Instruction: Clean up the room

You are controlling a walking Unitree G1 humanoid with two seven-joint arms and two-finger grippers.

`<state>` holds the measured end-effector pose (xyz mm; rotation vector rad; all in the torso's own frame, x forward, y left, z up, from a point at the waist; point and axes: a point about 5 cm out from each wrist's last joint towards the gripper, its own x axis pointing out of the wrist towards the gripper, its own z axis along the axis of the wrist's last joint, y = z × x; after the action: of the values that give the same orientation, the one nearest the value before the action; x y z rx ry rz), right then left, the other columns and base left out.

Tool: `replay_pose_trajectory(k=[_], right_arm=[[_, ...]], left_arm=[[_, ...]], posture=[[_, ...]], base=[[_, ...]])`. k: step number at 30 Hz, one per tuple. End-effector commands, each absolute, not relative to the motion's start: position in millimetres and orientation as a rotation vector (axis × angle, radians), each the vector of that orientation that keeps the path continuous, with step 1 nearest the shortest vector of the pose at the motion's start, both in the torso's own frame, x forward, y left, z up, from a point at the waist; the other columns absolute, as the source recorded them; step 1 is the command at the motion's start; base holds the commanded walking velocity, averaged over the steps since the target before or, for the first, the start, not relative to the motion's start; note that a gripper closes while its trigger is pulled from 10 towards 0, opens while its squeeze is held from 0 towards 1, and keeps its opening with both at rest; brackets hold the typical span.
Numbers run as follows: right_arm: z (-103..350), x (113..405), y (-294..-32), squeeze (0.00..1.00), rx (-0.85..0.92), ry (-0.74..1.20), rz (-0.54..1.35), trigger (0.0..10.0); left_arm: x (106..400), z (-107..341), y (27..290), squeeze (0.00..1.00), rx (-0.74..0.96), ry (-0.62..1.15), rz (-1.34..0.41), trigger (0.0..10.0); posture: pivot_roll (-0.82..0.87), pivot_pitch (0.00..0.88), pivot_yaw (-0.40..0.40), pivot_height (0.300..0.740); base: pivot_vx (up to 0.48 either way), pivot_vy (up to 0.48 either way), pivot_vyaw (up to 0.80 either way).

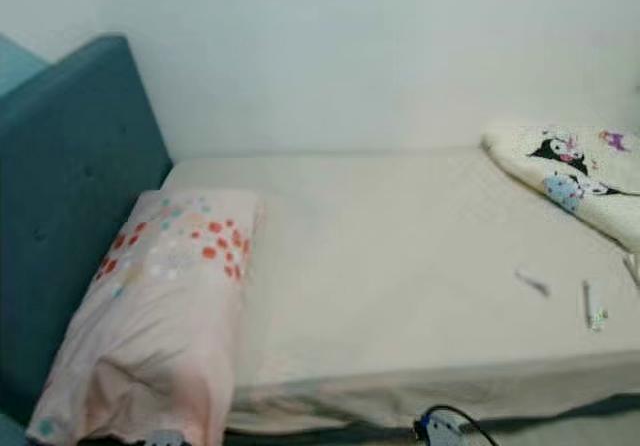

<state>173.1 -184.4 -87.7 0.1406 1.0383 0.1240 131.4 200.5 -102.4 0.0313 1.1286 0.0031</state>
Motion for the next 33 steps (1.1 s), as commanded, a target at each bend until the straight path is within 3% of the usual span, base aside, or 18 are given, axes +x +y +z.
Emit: replay_pose_trajectory(k=[1, 10, 16, 33], right_arm=[[-91.2, 163.0, -191.9, 0.00, 0.125, 1.071, 0.112, 10.0], [-87.9, 165.9, -209.5, 0.00, 0.087, 1.068, 0.054, 10.0], [-91.5, 158.3, -207.4, 0.00, 0.120, 1.070, 0.020, 10.0], [-90.9, 159.2, -207.0, 0.00, 0.106, 1.063, 0.045, 10.0]], left_arm=[[126.0, -104.8, 198.2, 0.00, 0.048, 1.154, -0.018, 10.0], [131.9, -103.3, 198.9, 0.00, 0.085, 1.141, -0.034, 10.0], [141.3, -100.1, 199.7, 0.00, 0.084, 1.121, -0.027, 10.0], [129.5, -103.8, 201.7, 0.00, 0.097, 1.152, -0.041, 10.0]], posture=[[-0.03, 0.000, -0.050, 0.740], [-0.03, 0.000, -0.038, 0.740], [-0.03, 0.000, -0.042, 0.740], [-0.03, 0.000, -0.057, 0.740]], base=[[0.000, -0.480, 0.00], [0.000, -0.480, 0.00], [0.000, -0.480, 0.00], [0.000, -0.480, 0.12]])
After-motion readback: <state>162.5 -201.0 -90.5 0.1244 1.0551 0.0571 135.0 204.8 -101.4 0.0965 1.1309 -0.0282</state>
